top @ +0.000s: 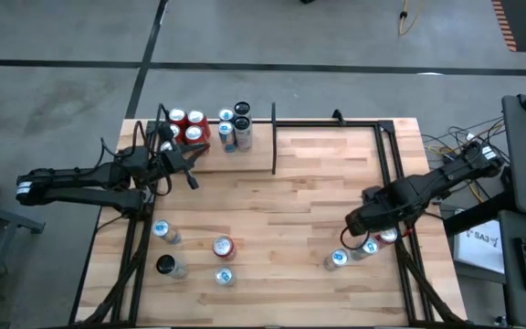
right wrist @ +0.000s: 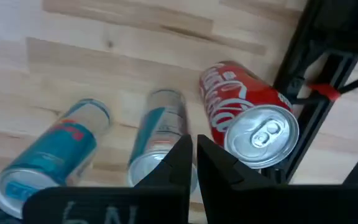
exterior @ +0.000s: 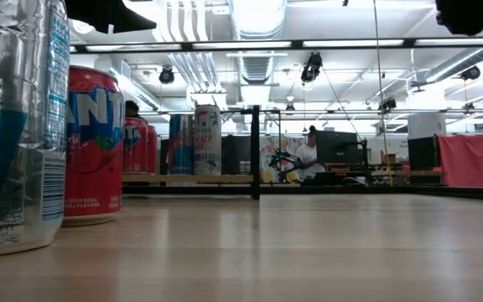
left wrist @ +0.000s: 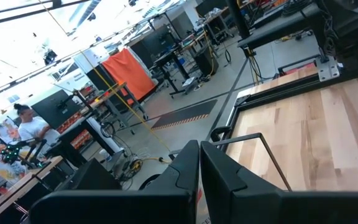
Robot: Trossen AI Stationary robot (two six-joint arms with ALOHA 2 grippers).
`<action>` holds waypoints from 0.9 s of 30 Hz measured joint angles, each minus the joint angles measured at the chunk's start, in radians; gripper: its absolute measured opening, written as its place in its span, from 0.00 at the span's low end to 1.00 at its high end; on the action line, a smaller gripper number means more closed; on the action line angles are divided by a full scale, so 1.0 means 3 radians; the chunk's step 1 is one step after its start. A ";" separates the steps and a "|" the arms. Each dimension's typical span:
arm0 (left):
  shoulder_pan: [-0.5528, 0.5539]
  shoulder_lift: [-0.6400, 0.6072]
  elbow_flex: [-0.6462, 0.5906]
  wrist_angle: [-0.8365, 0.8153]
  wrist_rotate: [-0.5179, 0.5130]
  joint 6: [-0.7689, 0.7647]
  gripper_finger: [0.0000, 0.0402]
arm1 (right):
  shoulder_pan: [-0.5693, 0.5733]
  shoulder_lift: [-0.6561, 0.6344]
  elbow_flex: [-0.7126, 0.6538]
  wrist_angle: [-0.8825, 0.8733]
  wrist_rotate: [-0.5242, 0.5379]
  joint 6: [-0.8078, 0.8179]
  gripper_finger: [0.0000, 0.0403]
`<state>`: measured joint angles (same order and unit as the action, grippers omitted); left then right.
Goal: Place canned beverage on shelf
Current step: Put the red/white soda can on the shelf
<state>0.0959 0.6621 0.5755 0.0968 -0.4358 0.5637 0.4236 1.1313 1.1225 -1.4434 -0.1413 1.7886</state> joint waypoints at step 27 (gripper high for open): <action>0.0000 0.0000 0.0000 0.0000 0.0000 -0.0001 0.00 | 0.0005 -0.0164 -0.0286 0.0040 -0.0516 0.0123 0.03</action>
<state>0.0959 0.6621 0.5755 0.0967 -0.4358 0.5634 0.4252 1.0821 1.0367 -1.4315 -0.2962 1.8255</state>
